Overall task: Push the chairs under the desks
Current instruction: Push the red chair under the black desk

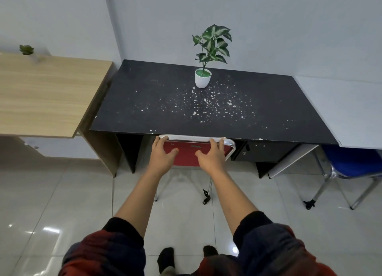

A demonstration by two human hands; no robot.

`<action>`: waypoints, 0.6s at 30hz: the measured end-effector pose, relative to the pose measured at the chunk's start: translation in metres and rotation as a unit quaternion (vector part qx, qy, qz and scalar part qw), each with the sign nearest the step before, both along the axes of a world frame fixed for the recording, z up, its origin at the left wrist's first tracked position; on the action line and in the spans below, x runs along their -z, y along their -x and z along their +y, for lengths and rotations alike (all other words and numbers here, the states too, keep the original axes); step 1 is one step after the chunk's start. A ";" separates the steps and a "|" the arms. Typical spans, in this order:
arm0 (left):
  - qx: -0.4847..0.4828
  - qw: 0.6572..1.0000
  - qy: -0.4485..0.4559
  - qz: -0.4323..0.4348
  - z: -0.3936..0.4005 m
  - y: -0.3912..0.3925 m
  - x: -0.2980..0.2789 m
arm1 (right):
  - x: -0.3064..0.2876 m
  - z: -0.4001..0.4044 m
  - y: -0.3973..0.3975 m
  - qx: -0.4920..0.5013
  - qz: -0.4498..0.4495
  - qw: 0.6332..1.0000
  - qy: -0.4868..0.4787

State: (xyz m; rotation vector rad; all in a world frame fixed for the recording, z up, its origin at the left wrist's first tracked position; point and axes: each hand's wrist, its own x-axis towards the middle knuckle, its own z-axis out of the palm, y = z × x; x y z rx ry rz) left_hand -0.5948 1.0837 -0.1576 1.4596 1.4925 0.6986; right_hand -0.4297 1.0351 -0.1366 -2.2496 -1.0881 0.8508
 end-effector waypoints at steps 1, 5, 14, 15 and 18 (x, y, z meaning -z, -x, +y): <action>-0.019 1.000 0.007 -0.021 -0.001 0.001 0.001 | -0.001 -0.003 0.003 0.009 0.012 1.000 -0.013; -0.058 0.992 0.059 -0.095 -0.024 0.002 -0.005 | -0.005 -0.020 0.012 0.045 0.109 0.993 -0.024; -0.078 0.988 0.037 -0.125 -0.096 0.007 -0.036 | -0.026 -0.061 0.009 -0.016 0.184 0.980 -0.068; -0.083 0.988 0.029 -0.127 -0.103 0.004 -0.043 | -0.031 -0.065 0.004 -0.020 0.182 0.980 -0.076; -0.082 0.988 0.005 -0.129 -0.134 -0.010 -0.064 | -0.046 -0.088 -0.013 -0.039 0.185 0.977 -0.098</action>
